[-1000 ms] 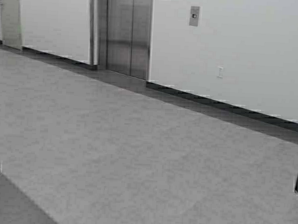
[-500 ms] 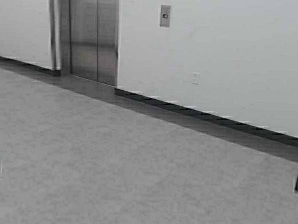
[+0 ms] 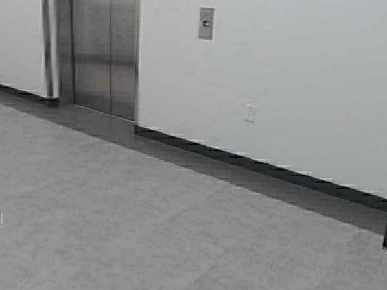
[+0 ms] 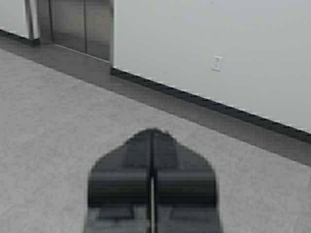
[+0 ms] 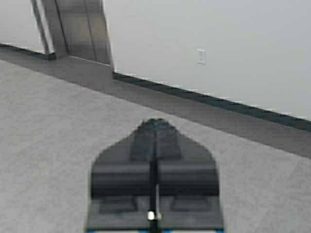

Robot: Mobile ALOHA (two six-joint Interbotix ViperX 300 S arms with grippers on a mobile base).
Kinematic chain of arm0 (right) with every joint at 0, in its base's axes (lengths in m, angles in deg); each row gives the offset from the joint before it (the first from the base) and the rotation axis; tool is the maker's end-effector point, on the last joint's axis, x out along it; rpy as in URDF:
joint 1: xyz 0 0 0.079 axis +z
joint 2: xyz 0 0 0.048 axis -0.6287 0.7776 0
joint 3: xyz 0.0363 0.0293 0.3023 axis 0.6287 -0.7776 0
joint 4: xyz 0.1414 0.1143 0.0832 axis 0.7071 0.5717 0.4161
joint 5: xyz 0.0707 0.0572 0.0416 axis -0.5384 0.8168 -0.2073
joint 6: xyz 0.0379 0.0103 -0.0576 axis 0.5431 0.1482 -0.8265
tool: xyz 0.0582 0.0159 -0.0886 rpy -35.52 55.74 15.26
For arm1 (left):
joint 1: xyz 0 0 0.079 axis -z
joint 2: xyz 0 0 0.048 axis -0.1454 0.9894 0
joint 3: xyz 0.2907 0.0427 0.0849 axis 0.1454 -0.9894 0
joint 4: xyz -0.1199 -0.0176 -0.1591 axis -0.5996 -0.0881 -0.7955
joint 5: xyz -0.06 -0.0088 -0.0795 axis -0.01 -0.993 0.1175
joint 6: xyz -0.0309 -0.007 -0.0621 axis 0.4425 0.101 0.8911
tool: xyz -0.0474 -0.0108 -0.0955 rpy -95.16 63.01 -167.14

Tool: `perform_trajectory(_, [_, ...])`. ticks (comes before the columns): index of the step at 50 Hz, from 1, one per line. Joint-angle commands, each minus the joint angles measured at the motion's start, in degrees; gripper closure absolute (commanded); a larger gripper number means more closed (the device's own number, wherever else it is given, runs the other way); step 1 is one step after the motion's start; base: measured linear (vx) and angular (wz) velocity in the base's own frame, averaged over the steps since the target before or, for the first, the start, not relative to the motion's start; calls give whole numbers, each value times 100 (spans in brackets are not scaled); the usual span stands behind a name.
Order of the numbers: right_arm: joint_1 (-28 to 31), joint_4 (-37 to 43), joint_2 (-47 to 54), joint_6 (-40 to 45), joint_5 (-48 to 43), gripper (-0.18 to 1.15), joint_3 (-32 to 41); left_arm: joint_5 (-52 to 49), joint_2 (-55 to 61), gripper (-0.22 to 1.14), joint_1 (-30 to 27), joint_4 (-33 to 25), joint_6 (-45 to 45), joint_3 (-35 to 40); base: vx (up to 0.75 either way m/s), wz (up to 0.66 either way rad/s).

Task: Navigate to elevator, push the call button, then enter the elevator

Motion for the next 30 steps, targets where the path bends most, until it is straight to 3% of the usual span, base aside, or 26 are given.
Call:
perform_trajectory(1, [0, -9, -18, -18, -26, 92, 123, 88, -35, 89, 0, 18, 9, 62, 72, -10])
perform_trajectory(14, [0, -9, 26, -9, -26, 92, 123, 105, 0, 89, -9, 18, -35, -18, 73, -15])
perform_trajectory(30, [0, -9, -334, -88, -26, 92, 26, 123, 18, 89, -9, 18, 0, 26, 69, 4])
